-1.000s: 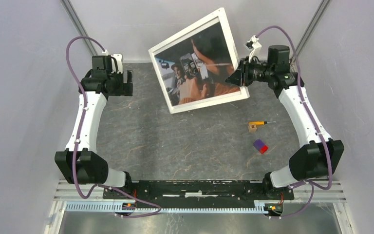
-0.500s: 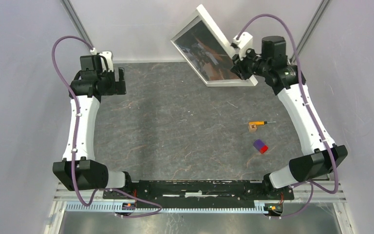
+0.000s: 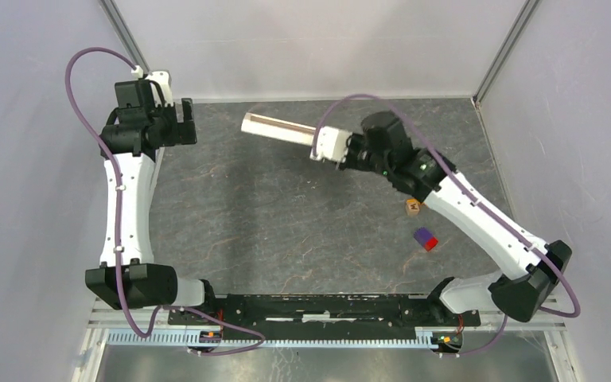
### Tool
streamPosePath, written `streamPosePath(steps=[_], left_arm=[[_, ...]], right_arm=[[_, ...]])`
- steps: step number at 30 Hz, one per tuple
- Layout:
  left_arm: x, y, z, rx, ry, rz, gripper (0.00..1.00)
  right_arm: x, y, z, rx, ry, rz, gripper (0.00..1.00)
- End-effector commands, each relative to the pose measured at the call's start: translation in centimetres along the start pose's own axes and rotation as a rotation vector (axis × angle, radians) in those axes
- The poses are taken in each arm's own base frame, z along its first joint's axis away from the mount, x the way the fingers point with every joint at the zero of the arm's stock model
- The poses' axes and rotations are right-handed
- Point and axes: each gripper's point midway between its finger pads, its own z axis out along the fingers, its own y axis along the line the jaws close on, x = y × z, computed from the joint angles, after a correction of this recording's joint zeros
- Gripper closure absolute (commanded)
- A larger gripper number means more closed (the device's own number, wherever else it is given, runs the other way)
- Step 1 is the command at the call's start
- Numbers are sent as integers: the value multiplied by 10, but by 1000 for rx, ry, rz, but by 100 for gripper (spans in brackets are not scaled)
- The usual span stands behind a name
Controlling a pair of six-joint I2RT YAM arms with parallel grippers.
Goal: Take the photo out of the frame
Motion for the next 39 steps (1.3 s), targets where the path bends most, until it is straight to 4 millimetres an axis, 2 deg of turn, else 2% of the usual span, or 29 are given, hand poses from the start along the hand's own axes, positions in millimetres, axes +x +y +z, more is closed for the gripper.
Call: streamPosePath(steps=[1,7,12,13,16,17,21,28,36,39], left_arm=[[-24,12,-7,-39,-61,-3,0],[-22,13,-6,-42,-57,8,0],[-15,8,-2,-11,-36,13,0],[-14,7,-1,-5,-32,11,0],[-6,5,3,2,-9,5,0],[-2,4,5,5,0,3,0],[8,2,8,14,26,1,0],[22,-6,4,64,71,19,0],[40,-13,7,108,134,40,0],[47,-17,6,131,157,40,0]], right_arm=[[-23,-19,-22,279,-18,-120,100],[-9,53,-6,304,55,-280,100],[13,107,9,299,88,-339,100],[19,118,12,289,93,-349,97],[29,144,19,274,82,-366,74],[32,150,21,269,78,-365,67],[42,177,35,214,87,-362,51],[52,209,56,114,112,-349,33],[66,255,65,-120,159,-344,19],[62,268,65,-209,151,-333,15]])
